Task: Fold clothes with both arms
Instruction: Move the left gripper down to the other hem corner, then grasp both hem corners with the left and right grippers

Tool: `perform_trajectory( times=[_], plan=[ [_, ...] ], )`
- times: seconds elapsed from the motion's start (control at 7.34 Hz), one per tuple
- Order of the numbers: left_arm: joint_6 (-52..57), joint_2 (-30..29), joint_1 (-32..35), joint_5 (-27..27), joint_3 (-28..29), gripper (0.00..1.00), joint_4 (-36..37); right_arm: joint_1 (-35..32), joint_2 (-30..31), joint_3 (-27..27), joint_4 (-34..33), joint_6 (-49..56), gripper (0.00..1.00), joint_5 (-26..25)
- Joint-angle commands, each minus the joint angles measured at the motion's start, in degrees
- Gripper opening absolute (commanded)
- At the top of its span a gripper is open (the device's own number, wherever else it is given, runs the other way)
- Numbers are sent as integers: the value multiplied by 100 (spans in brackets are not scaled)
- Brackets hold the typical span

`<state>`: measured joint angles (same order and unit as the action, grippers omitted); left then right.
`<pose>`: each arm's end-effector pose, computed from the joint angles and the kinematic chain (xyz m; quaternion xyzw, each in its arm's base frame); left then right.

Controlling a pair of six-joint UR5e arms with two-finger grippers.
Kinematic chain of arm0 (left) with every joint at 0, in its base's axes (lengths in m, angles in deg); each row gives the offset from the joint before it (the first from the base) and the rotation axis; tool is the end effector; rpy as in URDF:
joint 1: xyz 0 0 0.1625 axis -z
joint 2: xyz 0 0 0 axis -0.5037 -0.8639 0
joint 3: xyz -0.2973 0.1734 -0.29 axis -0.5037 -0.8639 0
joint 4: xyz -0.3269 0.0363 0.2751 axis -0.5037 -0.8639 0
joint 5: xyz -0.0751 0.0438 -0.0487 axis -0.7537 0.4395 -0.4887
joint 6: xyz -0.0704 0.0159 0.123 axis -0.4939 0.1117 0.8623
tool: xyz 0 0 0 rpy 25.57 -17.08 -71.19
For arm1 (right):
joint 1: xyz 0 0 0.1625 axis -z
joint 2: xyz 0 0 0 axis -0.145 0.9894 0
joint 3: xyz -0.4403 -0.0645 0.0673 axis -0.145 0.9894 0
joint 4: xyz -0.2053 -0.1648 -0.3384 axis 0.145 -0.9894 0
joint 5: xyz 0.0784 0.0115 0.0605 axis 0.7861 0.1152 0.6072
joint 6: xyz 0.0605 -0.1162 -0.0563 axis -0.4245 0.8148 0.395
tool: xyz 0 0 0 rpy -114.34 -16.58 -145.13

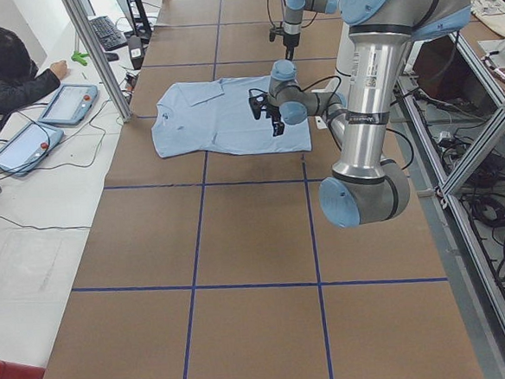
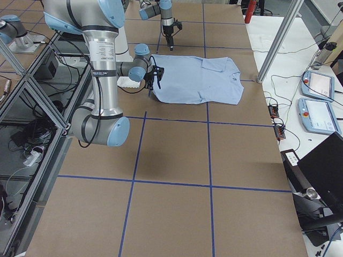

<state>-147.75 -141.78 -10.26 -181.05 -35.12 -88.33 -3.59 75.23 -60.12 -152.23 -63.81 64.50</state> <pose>0.5062 -0.3000 0.3409 -0.0224 0.4731 -0.1669 0.8648 -0.4921 -0.2292 0.3574 -0.0061 -0.4240 0.1124 0.8986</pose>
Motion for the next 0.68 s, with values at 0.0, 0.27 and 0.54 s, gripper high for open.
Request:
perform_trajectory(
  times=[0.0, 0.27, 0.54],
  plan=[
    [-766, 191, -924, 480, 0, 94, 246, -64, 2, 6, -5, 3, 0, -9],
    [-811, 200, -1067, 489, 0, 94, 571, -64, -7, 6, 12, -32, 0, -18],
    [-812, 313, -1120, 489, 18, 94, 572, -134, -7, 6, 21, -6, 0, 52]
  ],
)
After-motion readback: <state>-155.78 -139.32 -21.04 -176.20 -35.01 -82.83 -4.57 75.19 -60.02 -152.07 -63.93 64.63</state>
